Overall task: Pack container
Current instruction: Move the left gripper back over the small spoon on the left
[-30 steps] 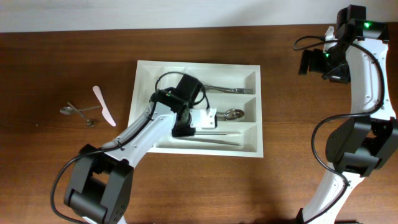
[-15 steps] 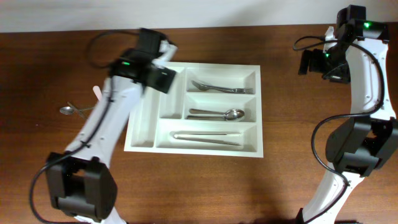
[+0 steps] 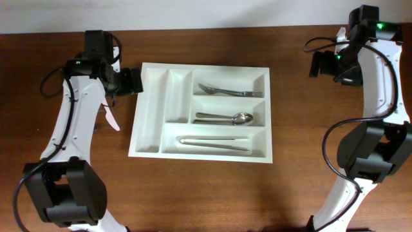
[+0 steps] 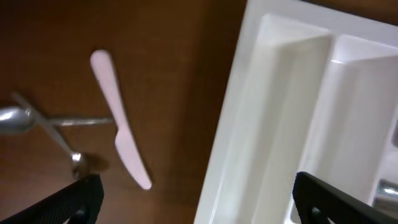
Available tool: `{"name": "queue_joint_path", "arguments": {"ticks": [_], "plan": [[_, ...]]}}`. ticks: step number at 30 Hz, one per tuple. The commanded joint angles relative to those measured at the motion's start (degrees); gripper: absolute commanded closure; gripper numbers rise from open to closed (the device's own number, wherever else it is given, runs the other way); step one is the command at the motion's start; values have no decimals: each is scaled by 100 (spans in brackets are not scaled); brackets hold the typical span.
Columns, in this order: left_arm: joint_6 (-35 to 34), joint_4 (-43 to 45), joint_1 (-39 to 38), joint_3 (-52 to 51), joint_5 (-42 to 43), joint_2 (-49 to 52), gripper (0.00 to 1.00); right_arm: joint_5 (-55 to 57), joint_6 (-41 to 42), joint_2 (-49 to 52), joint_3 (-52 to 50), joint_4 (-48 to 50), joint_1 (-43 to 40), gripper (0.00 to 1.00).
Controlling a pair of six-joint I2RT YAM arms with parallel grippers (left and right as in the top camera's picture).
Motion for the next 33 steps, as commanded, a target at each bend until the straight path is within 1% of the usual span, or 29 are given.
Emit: {"name": "queue_joint_path", "arguments": {"ticks": [1,2,6,9,16,20,21,22,28,33], "plan": [[-1182,-326,262,-35,-1001,267,1,9,42,-87,59,4,20,1],[-1432,-476,341,-39,-1086,348,1,9,42,-87,59,4,20,1],[-2070,-922,660,-44,-1117,708,1,9,42,-87,59,4,20,1],[-2350,-1134,905,-44,-1056,988,1,9,42,-87,59,4,20,1],[-2343,-1215,1342,-44,-658,1309,0,9,42,-87,59,4,20,1],[-2345,-1182,1386,-44,-621,1316,11,9,42,-87,59,4,20,1],[-2347,-1156,1386,-48,-621,1316,11,9,39,-87,59,4,20,1],[-2347,-1119,1386,-52,-619,1322,17,9,39,-87,59,4,20,1],[-2343,-881,1386,-59,-417,1443,17,9,39,-87,59,4,20,1],[-2341,-804,1386,-59,-299,1875,17,9,42,-87,59,4,20,1]]}}
